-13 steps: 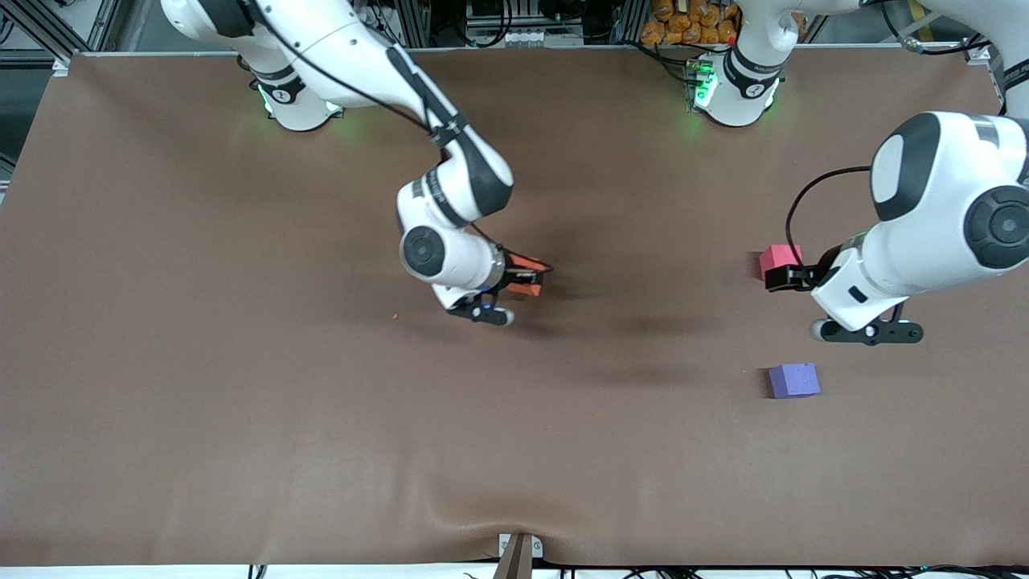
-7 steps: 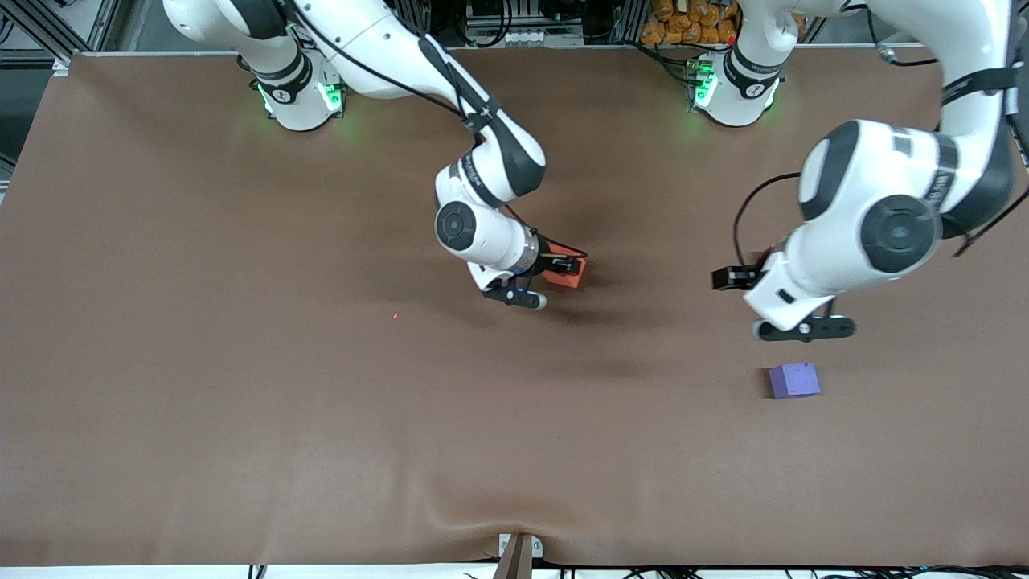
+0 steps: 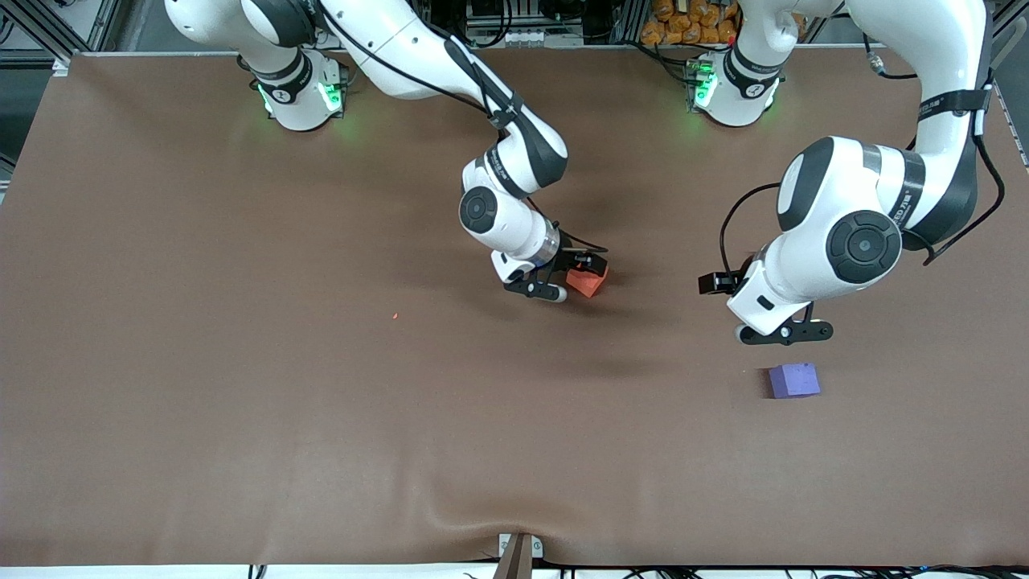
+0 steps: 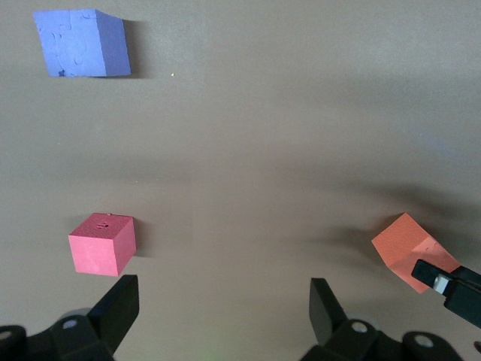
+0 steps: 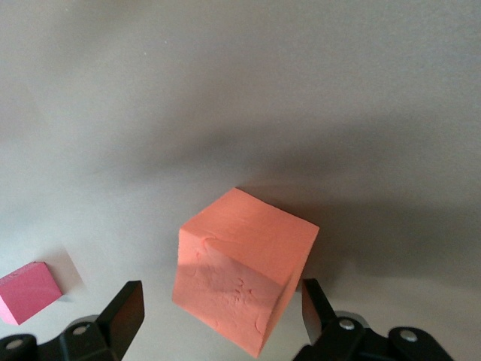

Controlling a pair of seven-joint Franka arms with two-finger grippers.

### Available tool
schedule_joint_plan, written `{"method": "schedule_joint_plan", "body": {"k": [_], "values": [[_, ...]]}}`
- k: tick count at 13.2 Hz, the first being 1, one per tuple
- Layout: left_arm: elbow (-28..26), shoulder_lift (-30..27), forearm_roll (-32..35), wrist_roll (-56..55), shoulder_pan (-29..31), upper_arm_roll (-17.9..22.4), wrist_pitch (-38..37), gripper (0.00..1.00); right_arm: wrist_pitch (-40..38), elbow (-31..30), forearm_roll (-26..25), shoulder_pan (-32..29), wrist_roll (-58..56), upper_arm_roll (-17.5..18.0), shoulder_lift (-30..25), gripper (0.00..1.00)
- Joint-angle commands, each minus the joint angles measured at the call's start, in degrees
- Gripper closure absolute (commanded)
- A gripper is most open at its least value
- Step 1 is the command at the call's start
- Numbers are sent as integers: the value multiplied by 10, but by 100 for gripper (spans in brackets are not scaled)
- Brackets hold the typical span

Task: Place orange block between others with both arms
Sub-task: 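Set the orange block on the table and open the right gripper, then grasp the orange block with the left gripper while the right gripper withdraws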

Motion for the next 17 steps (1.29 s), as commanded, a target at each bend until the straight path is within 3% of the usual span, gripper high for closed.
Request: {"method": "schedule_joint_plan", "body": {"k": [1,5,10,13,17], "values": [[-20,-13,-7,-3,-9,-12,9,0,-11,15,15,-20,-7,-7,1,0],[-52,-9,-9,-64,-42,-25,29,0,-159,15,-10,-88,-45,-8,-40,0],[-67,24,-34,-336,-103,-25,95,0,-382,16,-154,-200,-58,-7,-116,0],[-70,64,-34,-498,-137,-25,156,0,-432,16,-180,-247,-58,-7,-147,0],[-125,84,-36,-670,-166,-25,310,0,-487,15,-262,-303,-57,-7,-178,0]]}}
